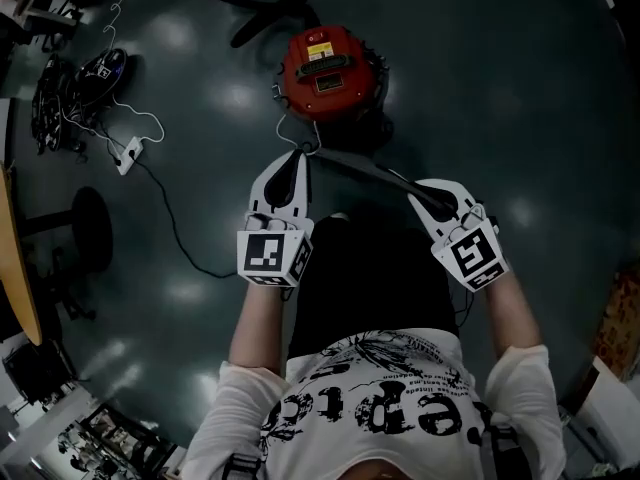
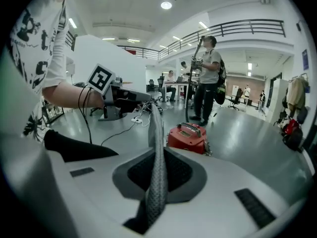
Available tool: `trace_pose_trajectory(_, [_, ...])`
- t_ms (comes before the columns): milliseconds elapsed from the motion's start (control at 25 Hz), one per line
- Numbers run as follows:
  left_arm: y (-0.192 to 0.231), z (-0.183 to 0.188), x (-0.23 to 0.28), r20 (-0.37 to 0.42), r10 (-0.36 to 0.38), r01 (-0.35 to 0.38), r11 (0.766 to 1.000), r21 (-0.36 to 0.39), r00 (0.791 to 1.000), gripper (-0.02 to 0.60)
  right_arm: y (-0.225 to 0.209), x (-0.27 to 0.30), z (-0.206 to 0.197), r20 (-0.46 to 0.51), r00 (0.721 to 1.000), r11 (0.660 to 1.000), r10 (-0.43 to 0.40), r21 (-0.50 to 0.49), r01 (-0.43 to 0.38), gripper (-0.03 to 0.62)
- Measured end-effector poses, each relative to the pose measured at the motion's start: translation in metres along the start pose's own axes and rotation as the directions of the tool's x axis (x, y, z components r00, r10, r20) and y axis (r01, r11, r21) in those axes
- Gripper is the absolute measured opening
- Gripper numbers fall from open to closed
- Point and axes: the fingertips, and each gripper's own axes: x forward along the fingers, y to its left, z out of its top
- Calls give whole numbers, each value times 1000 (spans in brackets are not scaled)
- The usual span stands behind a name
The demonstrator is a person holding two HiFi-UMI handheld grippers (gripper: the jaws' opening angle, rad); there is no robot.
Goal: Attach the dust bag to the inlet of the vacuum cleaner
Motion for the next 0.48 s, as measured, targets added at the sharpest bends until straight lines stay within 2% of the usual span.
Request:
trace_pose_trajectory(240, [31,-75,49,89,18,-26,995,94,996,5,-16,70,-65,74,997,995,13,-103,-5,25])
trace_pose_trajectory(360, [43,-86,64,130,15,-39,982,186,991,5,-19,96,-84,72,997,986,32,-166,-19,25])
trace_pose_trajectory(480, [47,-96,80,113,7,-39,960,277,994,6,-20,115,-103,32,999,981,43,-191,-36,25])
